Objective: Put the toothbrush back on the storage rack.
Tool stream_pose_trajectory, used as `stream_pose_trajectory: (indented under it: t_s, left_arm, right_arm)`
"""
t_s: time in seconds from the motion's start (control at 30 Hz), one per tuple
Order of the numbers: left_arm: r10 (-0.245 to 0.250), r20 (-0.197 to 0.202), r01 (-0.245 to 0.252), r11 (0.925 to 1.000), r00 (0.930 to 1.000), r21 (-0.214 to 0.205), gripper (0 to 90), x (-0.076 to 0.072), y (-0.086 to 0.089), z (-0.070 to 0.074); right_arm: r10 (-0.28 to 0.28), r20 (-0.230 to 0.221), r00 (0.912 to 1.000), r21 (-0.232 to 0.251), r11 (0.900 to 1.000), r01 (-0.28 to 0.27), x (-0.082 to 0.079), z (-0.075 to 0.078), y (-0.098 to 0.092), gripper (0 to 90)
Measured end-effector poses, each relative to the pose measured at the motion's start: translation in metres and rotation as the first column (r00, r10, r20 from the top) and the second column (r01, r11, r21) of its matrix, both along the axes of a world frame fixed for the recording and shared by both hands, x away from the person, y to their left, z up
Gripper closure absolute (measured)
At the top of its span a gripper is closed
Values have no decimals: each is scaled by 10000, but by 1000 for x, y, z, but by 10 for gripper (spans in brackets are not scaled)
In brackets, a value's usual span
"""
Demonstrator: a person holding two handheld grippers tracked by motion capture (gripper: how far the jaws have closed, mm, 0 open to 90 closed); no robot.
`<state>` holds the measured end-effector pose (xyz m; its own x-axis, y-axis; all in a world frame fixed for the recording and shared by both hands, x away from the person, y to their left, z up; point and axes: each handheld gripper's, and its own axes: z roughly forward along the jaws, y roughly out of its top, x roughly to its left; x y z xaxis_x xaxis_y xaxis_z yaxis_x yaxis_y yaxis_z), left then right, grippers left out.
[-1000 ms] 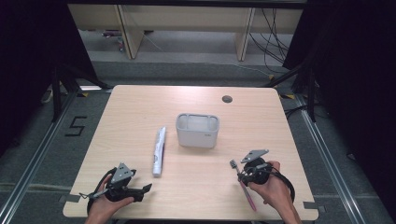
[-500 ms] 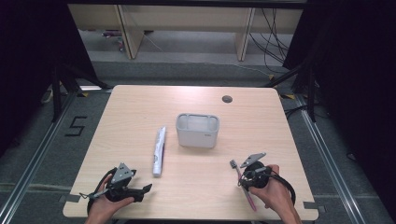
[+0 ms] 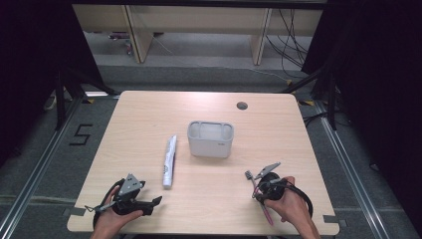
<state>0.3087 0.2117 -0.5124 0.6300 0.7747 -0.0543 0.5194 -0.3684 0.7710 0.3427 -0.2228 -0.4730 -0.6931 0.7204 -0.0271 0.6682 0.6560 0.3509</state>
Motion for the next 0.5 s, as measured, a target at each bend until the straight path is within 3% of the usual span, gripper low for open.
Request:
stream_pose_trajectory:
  t_s: [0.03,0.1,0.17,0.23,0.33,0.37,0.5]
  left_arm:
    - [0,-1,0,10000,10000,-20,162,0,0,0]
    - [31,12,-31,10000,10000,-41,162,0,0,0]
    - [23,5,-23,10000,10000,-44,162,0,0,0]
    - [63,4,-63,9998,10000,-174,162,-1,-1,-1]
    - [38,20,-38,10000,10000,-49,162,0,0,0]
    - [102,29,-101,9998,9999,-195,162,0,-1,-1]
    - [120,38,-120,9997,9999,-193,162,0,-1,0]
  right_arm:
    - [69,-157,9999,95,9999,-67,1,-1,1,685]
    - [275,-4,9996,38,9996,-275,3,-1,0,686]
    - [-38,-233,9997,-2,10000,38,3,-1,1,702]
    - [189,-150,9997,-18,9998,-190,5,-2,1,714]
    - [-43,-359,9993,-78,10000,40,4,-2,2,725]
    - [222,-354,9991,-102,9997,-226,5,-3,2,736]
    - [363,-405,9985,-191,9991,-371,6,-3,1,769]
